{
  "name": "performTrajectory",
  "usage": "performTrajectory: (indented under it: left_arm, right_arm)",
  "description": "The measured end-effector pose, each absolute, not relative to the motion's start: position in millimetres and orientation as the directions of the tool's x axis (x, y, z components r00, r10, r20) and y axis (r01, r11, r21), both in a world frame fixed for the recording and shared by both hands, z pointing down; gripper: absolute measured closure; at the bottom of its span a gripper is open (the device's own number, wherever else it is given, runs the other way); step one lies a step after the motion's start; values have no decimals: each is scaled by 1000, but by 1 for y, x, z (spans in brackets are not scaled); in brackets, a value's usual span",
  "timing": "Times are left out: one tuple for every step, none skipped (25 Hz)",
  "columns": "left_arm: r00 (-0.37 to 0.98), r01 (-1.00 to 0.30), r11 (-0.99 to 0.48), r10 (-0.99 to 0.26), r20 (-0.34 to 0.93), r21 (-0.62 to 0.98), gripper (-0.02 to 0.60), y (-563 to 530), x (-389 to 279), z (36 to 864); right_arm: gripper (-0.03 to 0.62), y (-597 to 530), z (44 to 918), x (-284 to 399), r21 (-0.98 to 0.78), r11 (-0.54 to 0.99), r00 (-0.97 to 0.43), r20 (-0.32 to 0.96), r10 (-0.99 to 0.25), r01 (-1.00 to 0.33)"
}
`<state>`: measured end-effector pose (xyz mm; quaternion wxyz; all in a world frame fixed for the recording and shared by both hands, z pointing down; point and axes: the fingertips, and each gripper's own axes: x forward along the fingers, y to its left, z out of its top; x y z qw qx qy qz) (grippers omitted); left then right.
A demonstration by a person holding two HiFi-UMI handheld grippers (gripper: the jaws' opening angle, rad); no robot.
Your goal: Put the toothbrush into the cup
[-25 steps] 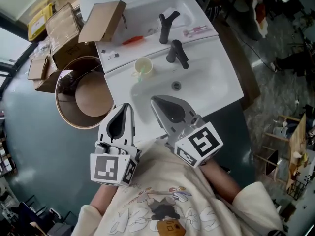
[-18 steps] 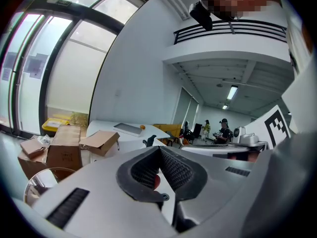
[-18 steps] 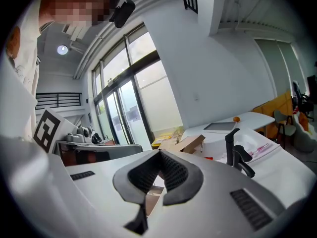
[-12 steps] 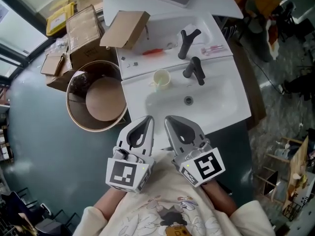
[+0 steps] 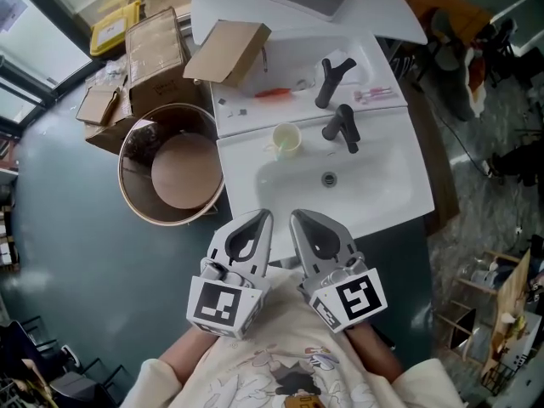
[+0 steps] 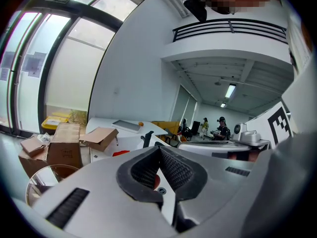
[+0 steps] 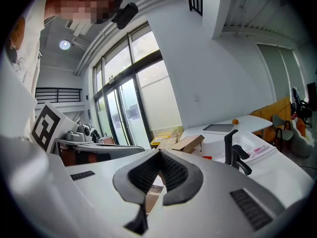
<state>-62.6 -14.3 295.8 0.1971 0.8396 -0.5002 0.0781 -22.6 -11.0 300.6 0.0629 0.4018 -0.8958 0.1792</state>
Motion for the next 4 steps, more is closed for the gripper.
performTrajectory:
  left_arm:
    - [489,-870,-423,-808,329,255,568,-11,-63,296]
    - [490,-869,-423,-806,331,257,568,-9,-64,296]
    - [491,-868,-423,-805,331,259,568,-7,-65,296]
    - [493,-867,-424,-805,331,261,568,-5,-66,295]
  right_arm:
    - [579,-9,301,-23,-272,610,-667,259,-699,-744]
    - [579,-7,300,-25,-272,608,-665,259,-700,-746]
    - [579,-6,300,-26,-272,607,-664,258,-701,-747]
    - [579,-5,299,-28,-272,606,-663,257,-703,-747]
